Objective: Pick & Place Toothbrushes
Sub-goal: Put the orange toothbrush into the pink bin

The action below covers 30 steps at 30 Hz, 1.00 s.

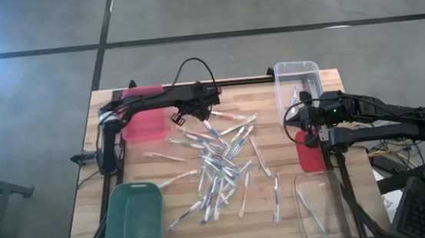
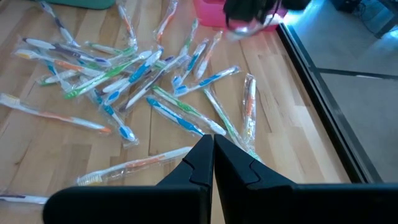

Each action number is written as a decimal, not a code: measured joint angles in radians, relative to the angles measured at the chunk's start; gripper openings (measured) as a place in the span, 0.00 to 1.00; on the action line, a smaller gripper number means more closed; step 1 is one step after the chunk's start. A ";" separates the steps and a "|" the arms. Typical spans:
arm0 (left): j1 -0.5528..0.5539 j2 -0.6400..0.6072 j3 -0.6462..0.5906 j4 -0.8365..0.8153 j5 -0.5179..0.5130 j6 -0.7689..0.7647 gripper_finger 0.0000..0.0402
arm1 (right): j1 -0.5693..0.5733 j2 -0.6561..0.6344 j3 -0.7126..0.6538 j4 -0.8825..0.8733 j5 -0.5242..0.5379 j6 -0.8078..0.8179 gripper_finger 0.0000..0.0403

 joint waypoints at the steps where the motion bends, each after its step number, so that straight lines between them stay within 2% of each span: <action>1: -0.005 -0.032 0.000 0.000 0.000 -0.048 0.00 | 0.000 0.000 0.000 0.000 0.000 0.000 0.02; 8: -0.020 -0.260 0.000 -0.005 -0.024 -0.490 0.00 | 0.000 0.000 0.000 0.000 0.000 0.000 0.02; 12: -0.014 -0.378 0.000 -0.008 -0.093 -0.745 0.00 | 0.000 0.000 0.000 0.000 0.000 0.000 0.02; 19: 0.059 -0.531 0.000 -0.024 -0.097 -1.097 0.00 | 0.000 0.000 0.000 0.000 0.000 0.000 0.02; 22: 0.127 -0.566 0.000 -0.059 -0.041 -1.236 0.00 | 0.000 0.000 0.000 0.000 0.000 0.000 0.02; 27: 0.291 -0.587 0.000 -0.137 0.150 -1.422 0.00 | 0.000 0.000 0.000 0.000 0.000 0.000 0.02; 30: 0.387 -0.573 0.000 -0.176 0.266 -1.464 0.00 | 0.000 0.000 0.000 0.000 0.000 0.000 0.02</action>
